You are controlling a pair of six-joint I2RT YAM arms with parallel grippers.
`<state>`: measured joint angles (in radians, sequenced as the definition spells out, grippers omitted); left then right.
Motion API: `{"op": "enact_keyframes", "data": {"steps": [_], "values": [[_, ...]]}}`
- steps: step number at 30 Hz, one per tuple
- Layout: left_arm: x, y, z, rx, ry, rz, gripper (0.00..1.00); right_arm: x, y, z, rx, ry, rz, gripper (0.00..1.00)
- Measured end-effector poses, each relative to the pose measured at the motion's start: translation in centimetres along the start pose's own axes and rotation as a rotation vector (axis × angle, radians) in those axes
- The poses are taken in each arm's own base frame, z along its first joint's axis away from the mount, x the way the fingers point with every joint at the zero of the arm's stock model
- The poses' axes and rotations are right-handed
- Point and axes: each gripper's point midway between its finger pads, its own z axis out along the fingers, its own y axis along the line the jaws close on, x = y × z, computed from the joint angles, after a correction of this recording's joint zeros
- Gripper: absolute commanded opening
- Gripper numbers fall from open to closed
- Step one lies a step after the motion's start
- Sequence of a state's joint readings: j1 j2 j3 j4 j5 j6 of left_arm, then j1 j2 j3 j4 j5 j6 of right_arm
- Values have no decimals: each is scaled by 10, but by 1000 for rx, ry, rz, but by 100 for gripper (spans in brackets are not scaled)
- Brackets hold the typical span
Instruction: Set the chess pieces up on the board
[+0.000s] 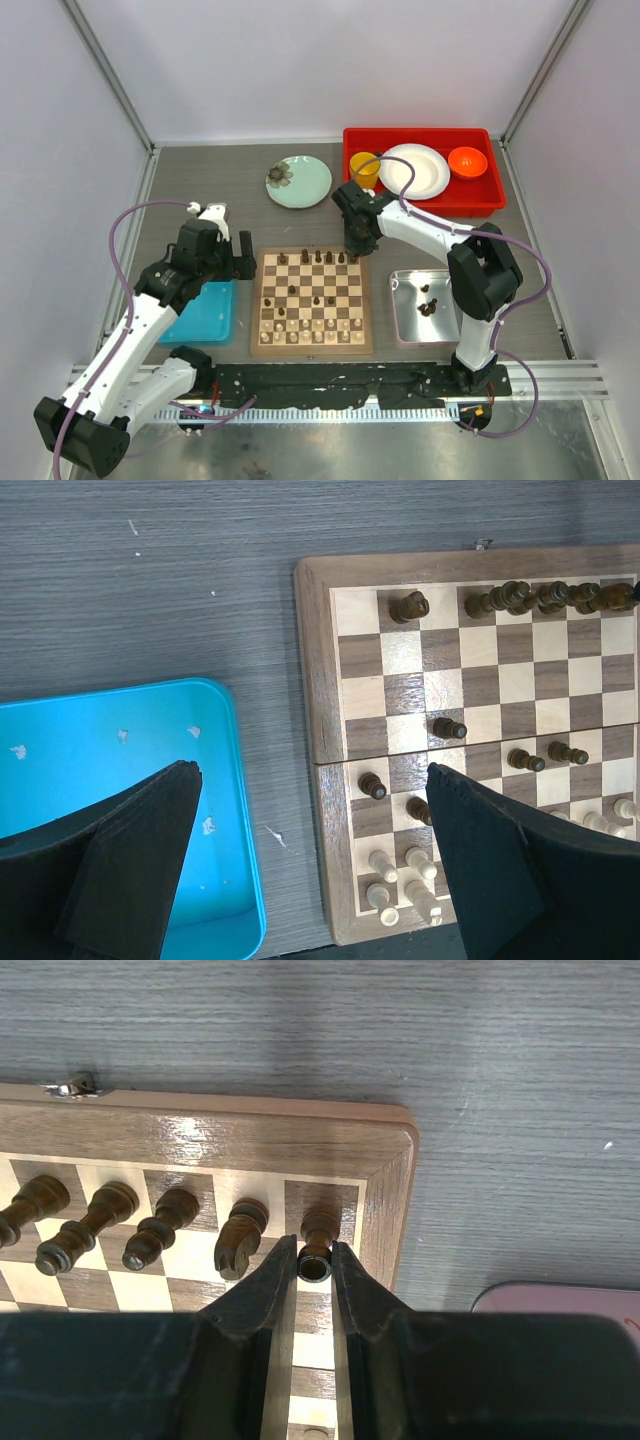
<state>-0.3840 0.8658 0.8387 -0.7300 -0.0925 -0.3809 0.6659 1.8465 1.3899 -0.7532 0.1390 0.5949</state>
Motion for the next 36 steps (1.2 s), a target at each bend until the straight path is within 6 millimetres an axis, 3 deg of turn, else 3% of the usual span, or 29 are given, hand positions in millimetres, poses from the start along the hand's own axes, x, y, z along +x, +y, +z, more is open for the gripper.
{"op": "enact_keyframes", "data": {"steps": [36], "values": [[0,0,0,0,0,0,100,0,2,1,-12,-3,-3,9]]}}
